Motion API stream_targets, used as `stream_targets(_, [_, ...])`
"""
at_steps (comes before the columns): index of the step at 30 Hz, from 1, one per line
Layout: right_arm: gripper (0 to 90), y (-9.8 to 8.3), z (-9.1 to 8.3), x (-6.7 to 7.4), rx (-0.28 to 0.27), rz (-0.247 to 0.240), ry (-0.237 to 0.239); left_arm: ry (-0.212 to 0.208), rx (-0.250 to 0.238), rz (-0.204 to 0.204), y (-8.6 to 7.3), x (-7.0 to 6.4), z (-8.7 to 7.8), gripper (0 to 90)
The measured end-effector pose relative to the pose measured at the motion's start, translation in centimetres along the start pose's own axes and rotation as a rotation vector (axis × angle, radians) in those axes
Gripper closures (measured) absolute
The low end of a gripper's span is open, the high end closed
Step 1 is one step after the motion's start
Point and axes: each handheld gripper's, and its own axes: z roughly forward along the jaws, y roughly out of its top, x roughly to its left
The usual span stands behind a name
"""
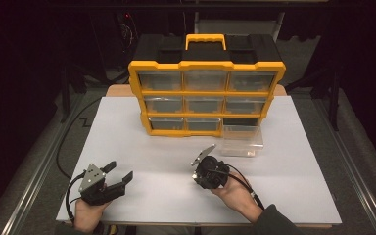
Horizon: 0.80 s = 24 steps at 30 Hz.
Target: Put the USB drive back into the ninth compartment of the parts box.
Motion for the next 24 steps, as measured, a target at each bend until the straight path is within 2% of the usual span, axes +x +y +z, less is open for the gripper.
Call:
stream_targets(10, [79.8,-1.6,-0.9,-0.8,-0.031,0.052,0.007,0.0,0.0,-0.001,0.0,0.0,0.0,27.0])
stream_targets(16, [79.8,-2.7,-1.5,-1.4,-0.053,0.072,-0.003,-0.005,-0.007,-0.021,0.0,0.1,0.0,27.0])
stream_targets(24, [79.8,-4.1,-2.3,-2.1,-0.095,0.112,-0.013,-0.003,-0.006,-0.022,0.0,0.1,0.0,27.0])
